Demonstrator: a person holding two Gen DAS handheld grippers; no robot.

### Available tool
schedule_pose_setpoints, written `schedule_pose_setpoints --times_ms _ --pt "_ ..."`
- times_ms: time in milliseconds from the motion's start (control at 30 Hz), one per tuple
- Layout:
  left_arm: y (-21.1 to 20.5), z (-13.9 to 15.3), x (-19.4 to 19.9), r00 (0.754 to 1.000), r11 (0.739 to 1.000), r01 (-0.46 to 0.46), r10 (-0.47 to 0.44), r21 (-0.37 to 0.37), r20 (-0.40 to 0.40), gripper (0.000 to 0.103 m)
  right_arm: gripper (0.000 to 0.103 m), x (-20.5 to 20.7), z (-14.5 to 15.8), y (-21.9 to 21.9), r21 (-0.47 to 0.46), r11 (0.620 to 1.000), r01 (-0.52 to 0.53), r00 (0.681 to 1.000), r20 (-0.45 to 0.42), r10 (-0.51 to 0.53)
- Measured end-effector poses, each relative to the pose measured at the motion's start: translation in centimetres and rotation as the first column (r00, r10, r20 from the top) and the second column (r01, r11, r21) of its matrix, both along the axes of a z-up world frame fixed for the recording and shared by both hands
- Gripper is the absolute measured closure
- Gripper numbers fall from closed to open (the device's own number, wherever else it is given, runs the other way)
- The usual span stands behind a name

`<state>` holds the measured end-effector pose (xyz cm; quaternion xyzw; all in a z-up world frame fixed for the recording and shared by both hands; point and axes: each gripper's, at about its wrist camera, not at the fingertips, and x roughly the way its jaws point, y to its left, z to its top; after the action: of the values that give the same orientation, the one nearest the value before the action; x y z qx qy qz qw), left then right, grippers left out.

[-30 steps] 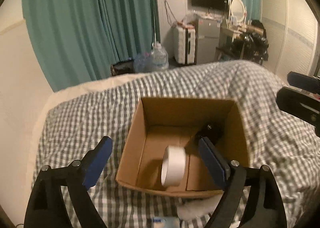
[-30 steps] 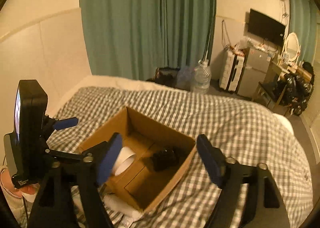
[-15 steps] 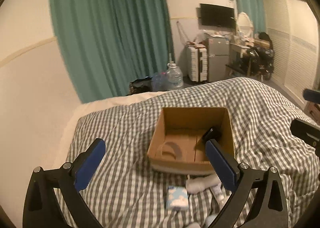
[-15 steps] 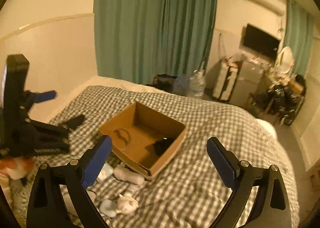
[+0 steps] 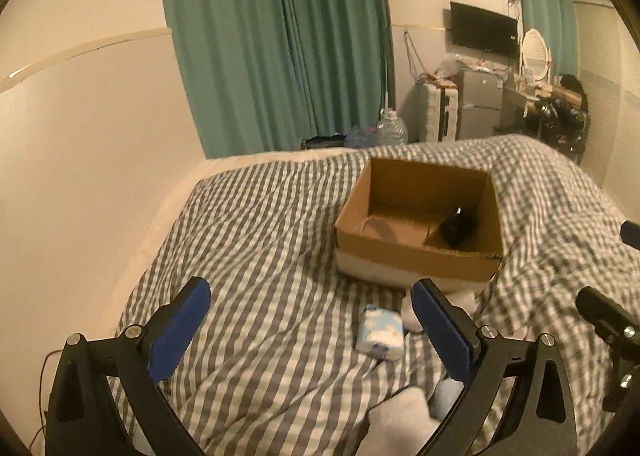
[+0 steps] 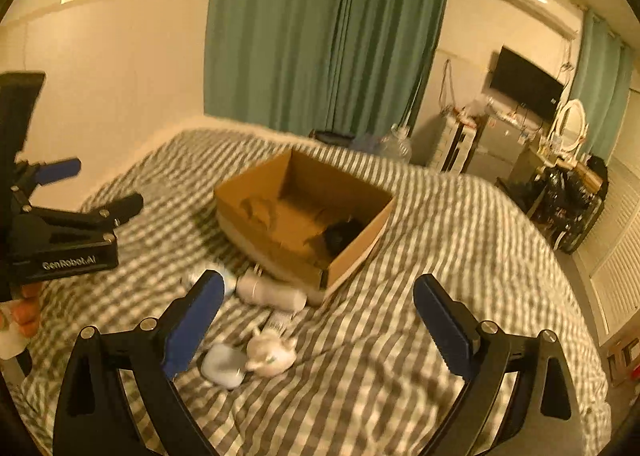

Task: Organize objects
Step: 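Move left tool to the white sock and close on it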

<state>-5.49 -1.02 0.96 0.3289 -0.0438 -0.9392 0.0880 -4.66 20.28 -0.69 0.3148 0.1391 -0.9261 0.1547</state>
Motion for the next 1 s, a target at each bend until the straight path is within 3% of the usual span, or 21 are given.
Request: schedule_pose_setpoints --times_ms 333,467,667,1000 --pt "0.1 -4.4 1.1 0.997 1.000 0.014 -0.012 -0.022 0.078 0.000 0.007 -1.5 -5.8 -0.3 0.034 0.999 -0.003 0.993 0.116 -0.001" --pt "0.5 -5.3 1.2 0.994 0.999 0.035 -0.036 0.018 0.107 0.000 0.007 -1.7 -6.4 -0.2 0.040 0.999 -0.003 0.992 0.126 -0.002" --pt "2.2 -6.6 1.8 0.983 0.993 0.120 -0.119 0.001 0.140 0.000 0.008 -1.9 -6.9 0.3 0.020 1.000 0.002 0.989 0.149 -0.005" --pt "3.1 -9.9 1.1 0.936 0.974 0.204 -0.223 0.096 0.273 0.000 0.008 -2.0 -7.0 0.6 0.013 1.000 0.005 0.988 0.152 -0.007"
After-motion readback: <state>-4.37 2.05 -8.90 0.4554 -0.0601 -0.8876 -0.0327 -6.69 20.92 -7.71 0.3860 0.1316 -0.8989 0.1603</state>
